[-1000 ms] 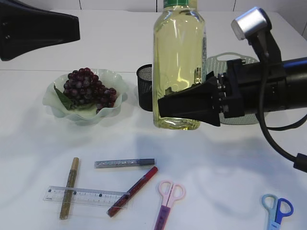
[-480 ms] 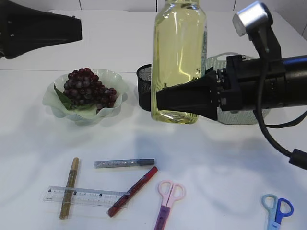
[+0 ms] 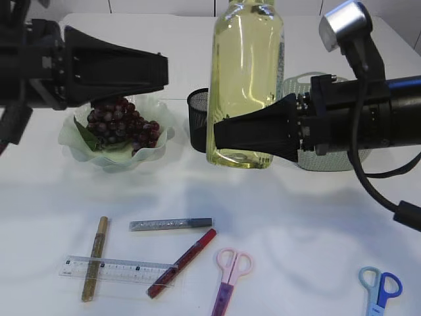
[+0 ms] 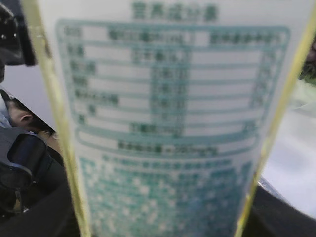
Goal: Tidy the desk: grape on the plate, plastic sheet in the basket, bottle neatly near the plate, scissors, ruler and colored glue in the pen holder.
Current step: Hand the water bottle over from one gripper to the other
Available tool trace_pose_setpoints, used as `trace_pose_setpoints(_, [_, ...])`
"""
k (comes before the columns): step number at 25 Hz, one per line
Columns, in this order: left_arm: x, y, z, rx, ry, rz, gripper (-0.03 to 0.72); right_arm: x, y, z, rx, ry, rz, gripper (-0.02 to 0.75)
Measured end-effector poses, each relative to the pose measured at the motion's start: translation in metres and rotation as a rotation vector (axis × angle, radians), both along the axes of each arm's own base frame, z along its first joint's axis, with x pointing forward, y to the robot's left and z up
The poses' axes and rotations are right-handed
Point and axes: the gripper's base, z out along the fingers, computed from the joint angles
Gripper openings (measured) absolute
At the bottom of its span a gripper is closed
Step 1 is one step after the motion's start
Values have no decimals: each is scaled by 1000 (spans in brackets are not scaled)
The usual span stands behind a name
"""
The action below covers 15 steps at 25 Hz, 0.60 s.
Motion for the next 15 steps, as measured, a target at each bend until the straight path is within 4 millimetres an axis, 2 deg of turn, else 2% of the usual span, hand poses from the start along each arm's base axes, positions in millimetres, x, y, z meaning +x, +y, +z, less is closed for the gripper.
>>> trace_pose_setpoints(9, [16, -22, -15, -25, 33, -35, 594, -3, 0, -4, -33, 73, 17, 472])
trace_pose_setpoints(15, [13, -32, -16, -32, 36, -63, 592, -4, -1, -6, -51, 97, 26, 472])
